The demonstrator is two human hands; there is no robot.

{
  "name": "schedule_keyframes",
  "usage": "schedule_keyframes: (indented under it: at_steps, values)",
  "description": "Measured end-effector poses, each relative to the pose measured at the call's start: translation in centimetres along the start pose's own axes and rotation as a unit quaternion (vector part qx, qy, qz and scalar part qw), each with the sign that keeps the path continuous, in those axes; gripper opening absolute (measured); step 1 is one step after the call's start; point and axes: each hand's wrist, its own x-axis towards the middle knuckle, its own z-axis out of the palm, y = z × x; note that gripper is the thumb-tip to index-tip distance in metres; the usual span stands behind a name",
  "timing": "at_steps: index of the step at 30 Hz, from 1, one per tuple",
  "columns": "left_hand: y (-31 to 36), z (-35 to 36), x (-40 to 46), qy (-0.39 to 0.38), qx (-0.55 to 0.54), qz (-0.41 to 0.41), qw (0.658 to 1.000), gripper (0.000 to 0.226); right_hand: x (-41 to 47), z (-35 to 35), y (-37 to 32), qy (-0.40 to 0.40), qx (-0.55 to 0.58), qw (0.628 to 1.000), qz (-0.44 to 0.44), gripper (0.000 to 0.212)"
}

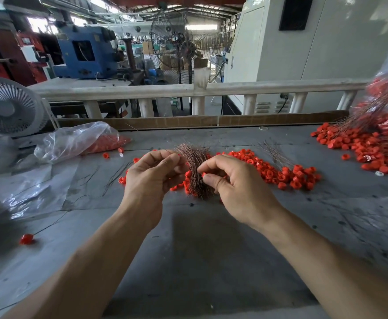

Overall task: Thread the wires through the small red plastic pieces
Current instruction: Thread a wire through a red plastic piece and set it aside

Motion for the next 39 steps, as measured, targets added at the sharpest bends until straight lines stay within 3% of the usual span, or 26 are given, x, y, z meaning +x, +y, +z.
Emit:
schedule_keyframes:
  at_steps: [15,20,24,27,32,39]
  values:
    - [0.0,-0.2,0.1,0.055,-0.006,0.001,0.998,0.008,-0.1,0.1,0.1,-0.003,-0.009,1.0,0.0,0.011]
    - [0.2,-0.3,0.2,0.033,-0.02,-0.015,0.999,0.009,0.3,-0.7,0.9,0.054,-0.062,0.996,0.02,0.01]
    - [0.1,-0.2,0.1,0.036,0.03,-0.018,0.999,0.011,1.1,-3.1,2.3,0.155,-0.16,0.972,0.082,0.007]
    - [-0.2,-0.3,0.2,0.042,0.087,-0.009,0.995,0.013,1.5,-5.4,3.8,0.193,-0.247,0.933,0.177,0.007]
    - [-0.7,-0.1,0.2,0.029,0.189,0.027,0.981,0.016,1.3,-8.4,5.4,0.164,-0.288,0.892,0.307,0.008]
    - [-1.2,-0.3,0.4,0.024,0.247,0.037,0.968,0.02,1.5,-9.6,5.9,0.114,-0.342,0.856,0.37,0.005]
